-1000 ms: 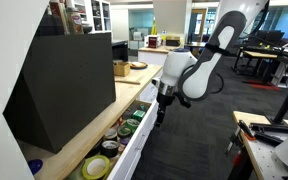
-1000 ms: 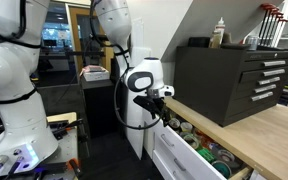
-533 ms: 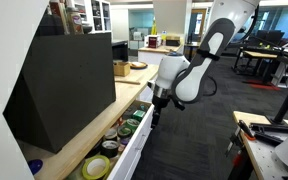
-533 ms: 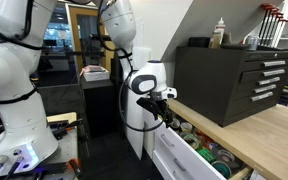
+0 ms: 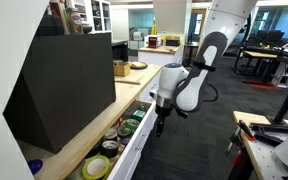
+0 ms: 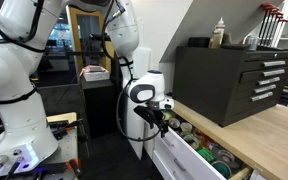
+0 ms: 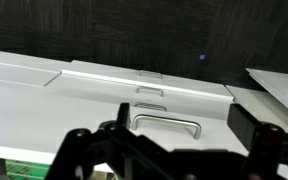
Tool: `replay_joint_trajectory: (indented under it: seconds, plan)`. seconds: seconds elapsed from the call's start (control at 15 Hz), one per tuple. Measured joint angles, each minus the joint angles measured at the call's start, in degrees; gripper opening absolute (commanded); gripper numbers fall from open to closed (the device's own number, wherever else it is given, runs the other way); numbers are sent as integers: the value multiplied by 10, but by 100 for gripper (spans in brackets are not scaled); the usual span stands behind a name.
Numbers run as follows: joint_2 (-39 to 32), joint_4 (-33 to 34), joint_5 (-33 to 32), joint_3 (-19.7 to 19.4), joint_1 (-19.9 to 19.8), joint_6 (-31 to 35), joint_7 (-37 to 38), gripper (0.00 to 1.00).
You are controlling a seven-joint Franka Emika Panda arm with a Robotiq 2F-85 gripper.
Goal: Close the drawer
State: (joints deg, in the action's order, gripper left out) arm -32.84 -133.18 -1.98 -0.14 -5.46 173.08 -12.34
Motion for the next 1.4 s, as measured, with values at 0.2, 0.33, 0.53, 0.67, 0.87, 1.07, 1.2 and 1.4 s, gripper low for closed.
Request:
replay_joint_trajectory:
  seconds: [0.2, 0.33, 0.53, 0.67, 0.87, 1.07, 1.2, 1.4]
  plan:
    - [-38, 19, 0, 4, -7, 21, 0, 100]
    - [-62, 36, 0, 5, -10, 43, 1, 100]
    - [-95, 63, 0, 8, -15, 65, 3, 100]
    - [-115, 83, 0, 12, -22, 69, 6, 100]
    - [-138, 109, 0, 18, -32, 74, 8, 100]
    - [-156, 132, 0, 26, -42, 85, 8, 100]
    - [-167, 148, 0, 32, -47, 91, 8, 100]
    - [-182, 176, 0, 41, -51, 92, 9, 100]
